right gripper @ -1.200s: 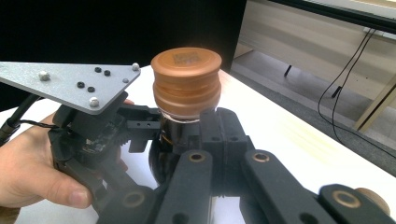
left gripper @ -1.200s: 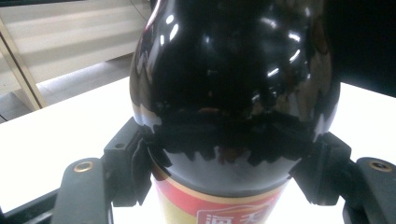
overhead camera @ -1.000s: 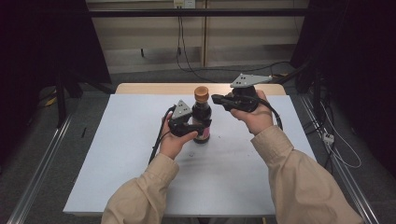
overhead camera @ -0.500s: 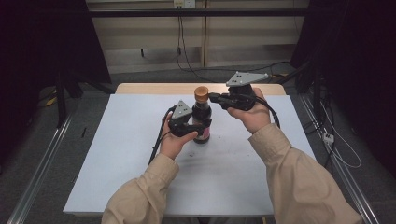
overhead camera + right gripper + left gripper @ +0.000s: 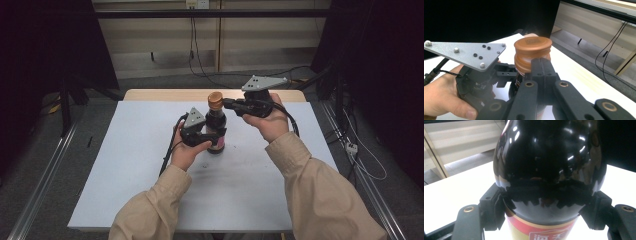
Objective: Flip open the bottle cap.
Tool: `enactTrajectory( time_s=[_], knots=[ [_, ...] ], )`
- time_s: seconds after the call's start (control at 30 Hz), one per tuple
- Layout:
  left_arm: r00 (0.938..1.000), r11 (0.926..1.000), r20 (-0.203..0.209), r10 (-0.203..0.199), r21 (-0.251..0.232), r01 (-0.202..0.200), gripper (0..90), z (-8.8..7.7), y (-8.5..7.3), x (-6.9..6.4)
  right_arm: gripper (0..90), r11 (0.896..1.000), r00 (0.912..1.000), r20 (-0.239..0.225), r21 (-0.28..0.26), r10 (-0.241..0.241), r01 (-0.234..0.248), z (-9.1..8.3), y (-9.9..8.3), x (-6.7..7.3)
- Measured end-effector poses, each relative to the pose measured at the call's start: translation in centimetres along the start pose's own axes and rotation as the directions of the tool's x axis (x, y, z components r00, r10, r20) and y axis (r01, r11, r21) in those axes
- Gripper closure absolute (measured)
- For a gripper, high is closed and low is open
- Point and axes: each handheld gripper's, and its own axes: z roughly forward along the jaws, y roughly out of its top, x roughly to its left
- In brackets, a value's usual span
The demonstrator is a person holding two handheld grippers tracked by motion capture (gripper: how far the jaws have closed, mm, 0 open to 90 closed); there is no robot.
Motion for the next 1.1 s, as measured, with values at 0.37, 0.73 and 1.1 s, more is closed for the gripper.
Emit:
enactTrajectory(
  time_s=[0.37, 0.73, 1.1],
  knots=[
    [1.0, 1.0, -0.001, -0.003, -0.002, 0.003, 30.0, 0.03, -0.01, 0.01, 90.0, 1.0, 1.0, -0.001, -0.003, 0.001, -0.001, 0.0, 0.14, 0.14],
    [1.0, 1.0, -0.002, -0.006, -0.002, 0.006, 29.9, 0.04, -0.01, 0.01, 90.0, 1.0, 1.0, -0.003, -0.006, 0.007, -0.007, 0.05, 0.21, 0.09],
    [1.0, 0.9999, -0.005, -0.006, -0.009, 0.006, 30.0, 0.08, -0.05, 0.01, 90.0, 1.0, 1.0, -0.003, -0.008, 0.008, -0.009, 0.09, 0.36, 0.16]
  ],
)
